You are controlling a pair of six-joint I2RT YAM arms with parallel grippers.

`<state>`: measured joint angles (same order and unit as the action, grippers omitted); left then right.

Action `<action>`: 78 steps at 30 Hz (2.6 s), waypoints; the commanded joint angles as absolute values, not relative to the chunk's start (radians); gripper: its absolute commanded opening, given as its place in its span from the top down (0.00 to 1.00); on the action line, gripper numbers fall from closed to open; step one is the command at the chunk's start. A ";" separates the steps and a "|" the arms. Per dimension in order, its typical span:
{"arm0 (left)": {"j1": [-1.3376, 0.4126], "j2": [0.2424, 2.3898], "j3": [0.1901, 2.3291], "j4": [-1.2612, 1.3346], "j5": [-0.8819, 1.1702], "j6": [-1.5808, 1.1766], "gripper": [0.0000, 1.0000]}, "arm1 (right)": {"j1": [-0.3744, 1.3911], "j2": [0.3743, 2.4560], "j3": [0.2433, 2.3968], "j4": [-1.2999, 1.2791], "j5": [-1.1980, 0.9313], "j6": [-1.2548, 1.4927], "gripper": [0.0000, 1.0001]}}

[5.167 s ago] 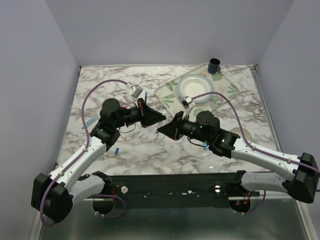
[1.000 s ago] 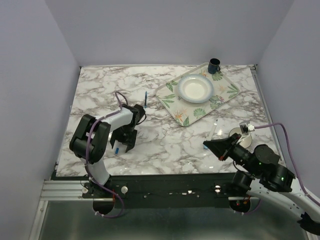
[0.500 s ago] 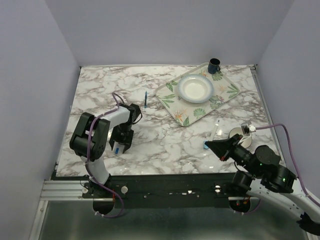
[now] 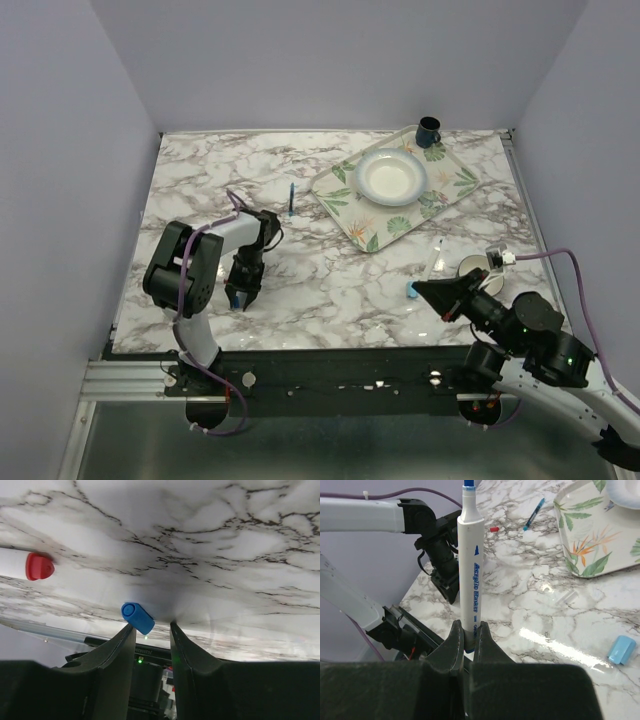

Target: Insert the pens into the pen caps

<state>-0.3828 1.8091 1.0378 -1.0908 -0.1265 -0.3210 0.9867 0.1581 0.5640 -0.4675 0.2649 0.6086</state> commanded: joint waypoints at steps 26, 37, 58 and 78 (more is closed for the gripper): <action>-0.265 1.836 1.017 -0.827 0.000 -0.380 0.52 | 0.986 0.170 0.581 -0.471 0.267 0.621 0.99; -0.245 1.841 1.032 -0.810 -0.041 -0.383 0.56 | 0.985 0.166 0.572 -0.471 0.268 0.626 0.99; -0.216 1.807 0.970 -0.753 -0.035 -0.407 0.55 | 0.986 0.179 0.566 -0.465 0.259 0.637 0.99; -0.235 1.796 0.966 -0.827 -0.080 -0.390 0.67 | 0.986 0.215 0.563 -0.430 0.236 0.644 0.99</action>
<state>-0.2314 1.7359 0.9966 -0.9798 0.0200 -0.3824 0.9867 0.2100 0.5694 -0.4561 0.2466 0.6319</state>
